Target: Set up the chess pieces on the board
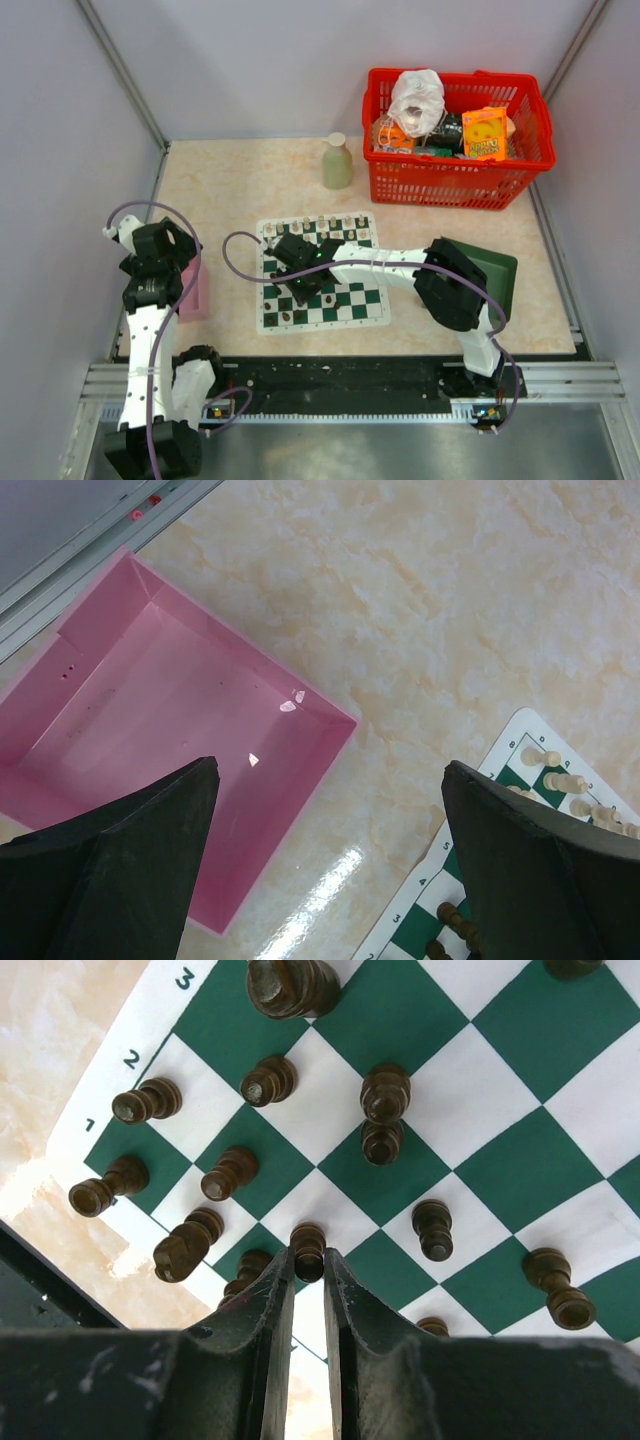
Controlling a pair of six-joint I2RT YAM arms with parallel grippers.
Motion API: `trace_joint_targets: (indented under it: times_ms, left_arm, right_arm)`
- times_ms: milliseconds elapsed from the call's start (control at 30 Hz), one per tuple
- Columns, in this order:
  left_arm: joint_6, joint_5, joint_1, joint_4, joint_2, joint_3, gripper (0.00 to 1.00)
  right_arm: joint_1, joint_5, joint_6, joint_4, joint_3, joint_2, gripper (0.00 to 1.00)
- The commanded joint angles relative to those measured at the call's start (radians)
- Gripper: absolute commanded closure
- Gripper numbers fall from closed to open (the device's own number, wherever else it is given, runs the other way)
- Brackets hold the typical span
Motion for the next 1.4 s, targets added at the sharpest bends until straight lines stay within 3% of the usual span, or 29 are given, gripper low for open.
trace_joint_targets:
  times_ms: [0, 767, 1367]
  left_arm:
    - [-0.006, 0.004, 0.006, 0.049, 0.005, -0.007, 0.01]
    - [0.004, -0.001, 0.006, 0.043, -0.003, -0.006, 0.01]
    - [-0.001, -0.028, 0.008, 0.035, -0.02, -0.009, 0.01]
  right_arm:
    - [0.01, -0.031, -0.007, 0.028, 0.015, -0.03, 0.82]
    - [0.011, 0.014, -0.016, -0.001, 0.117, -0.095, 0.71]
    - [0.013, -0.02, 0.033, 0.048, 0.217, 0.019, 0.69]
